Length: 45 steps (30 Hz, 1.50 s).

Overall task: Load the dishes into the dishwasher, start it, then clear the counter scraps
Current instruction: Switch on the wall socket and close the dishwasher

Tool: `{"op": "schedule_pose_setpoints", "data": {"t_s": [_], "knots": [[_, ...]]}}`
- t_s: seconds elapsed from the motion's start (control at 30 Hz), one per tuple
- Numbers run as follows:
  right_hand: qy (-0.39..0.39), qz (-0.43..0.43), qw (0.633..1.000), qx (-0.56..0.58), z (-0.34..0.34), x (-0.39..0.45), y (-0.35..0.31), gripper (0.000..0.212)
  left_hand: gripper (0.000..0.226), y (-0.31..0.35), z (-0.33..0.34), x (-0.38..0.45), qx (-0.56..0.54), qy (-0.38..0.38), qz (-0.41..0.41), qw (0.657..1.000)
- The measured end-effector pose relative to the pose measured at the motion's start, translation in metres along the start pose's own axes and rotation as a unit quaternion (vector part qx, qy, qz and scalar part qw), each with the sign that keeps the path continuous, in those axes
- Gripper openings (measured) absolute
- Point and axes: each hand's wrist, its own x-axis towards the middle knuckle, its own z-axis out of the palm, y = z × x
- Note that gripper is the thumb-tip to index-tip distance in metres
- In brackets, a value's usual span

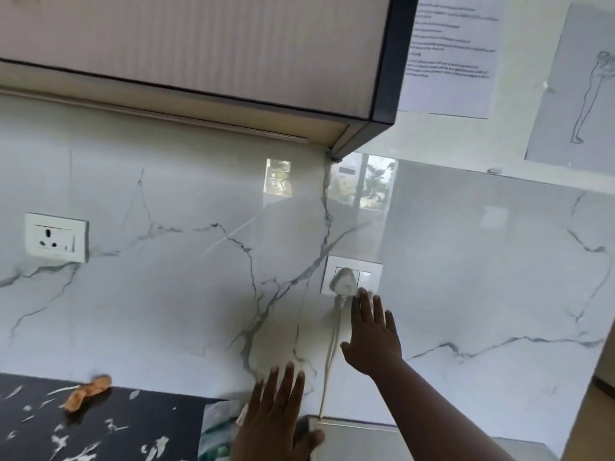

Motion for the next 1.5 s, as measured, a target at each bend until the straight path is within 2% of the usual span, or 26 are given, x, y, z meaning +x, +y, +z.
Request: {"op": "schedule_pose_setpoints", "data": {"t_s": [0.1,0.23,0.3,0.4,0.53,0.73,0.87,0.9,0.97,1.03,1.1,1.17,1.23,1.3,1.4,1.5], "knots": [[-0.008,-0.003,1.000,-0.020,0.002,0.019,-0.001,0.096,0.087,0.003,0.016,-0.002,0.002,0.022,-0.007,1.000],[0.009,-0.008,1.000,-0.028,0.020,0.021,0.003,0.101,0.064,0.004,0.026,0.000,0.004,-0.001,-0.016,1.000],[0.011,-0.015,0.999,-0.031,0.022,0.023,0.006,0.102,0.073,0.003,0.032,-0.005,0.010,0.006,-0.008,1.000],[-0.022,-0.023,0.999,-0.037,0.013,0.021,0.011,0.102,0.097,0.006,0.039,-0.014,-0.012,-0.012,-0.012,1.000],[-0.043,-0.030,0.998,-0.027,0.006,-0.001,0.017,0.094,0.099,0.018,0.036,-0.022,-0.053,-0.043,0.006,0.998],[-0.118,-0.048,0.991,-0.027,0.023,-0.101,0.013,0.088,0.085,0.051,0.012,-0.059,-0.051,-0.110,0.036,0.992],[-0.157,-0.069,0.985,-0.011,0.069,-0.216,0.007,0.080,0.067,0.085,-0.003,-0.104,-0.080,-0.153,0.070,0.983],[-0.181,-0.049,0.982,0.003,0.092,-0.252,0.005,0.076,0.065,0.096,-0.003,-0.122,-0.089,-0.163,0.084,0.979],[-0.161,-0.018,0.985,0.053,0.134,-0.323,-0.004,0.074,0.068,0.125,-0.004,-0.165,-0.122,-0.181,0.111,0.970],[-0.101,-0.071,0.986,0.110,0.154,-0.380,-0.008,0.071,0.066,0.156,-0.011,-0.210,-0.141,-0.152,0.121,0.971],[-0.054,-0.103,0.988,0.105,0.142,-0.412,-0.002,0.060,0.062,0.178,-0.030,-0.243,-0.188,-0.156,0.088,0.966],[-0.072,-0.096,0.989,0.090,0.124,-0.429,0.002,0.068,0.062,0.192,-0.053,-0.259,-0.221,-0.250,0.050,0.941],[-0.099,-0.082,0.989,0.078,0.111,-0.442,0.003,0.084,0.066,0.199,-0.080,-0.260,-0.189,-0.312,0.007,0.931],[-0.149,-0.071,0.982,0.090,0.109,-0.460,0.002,0.094,0.082,0.206,-0.099,-0.267,-0.143,-0.293,0.011,0.945],[-0.200,-0.094,0.971,0.088,0.093,-0.483,0.016,0.088,0.109,0.224,-0.123,-0.291,-0.132,-0.355,0.011,0.926],[-0.235,-0.165,0.953,0.097,0.073,-0.506,0.035,0.088,0.108,0.245,-0.148,-0.310,-0.121,-0.370,-0.024,0.921]]}}
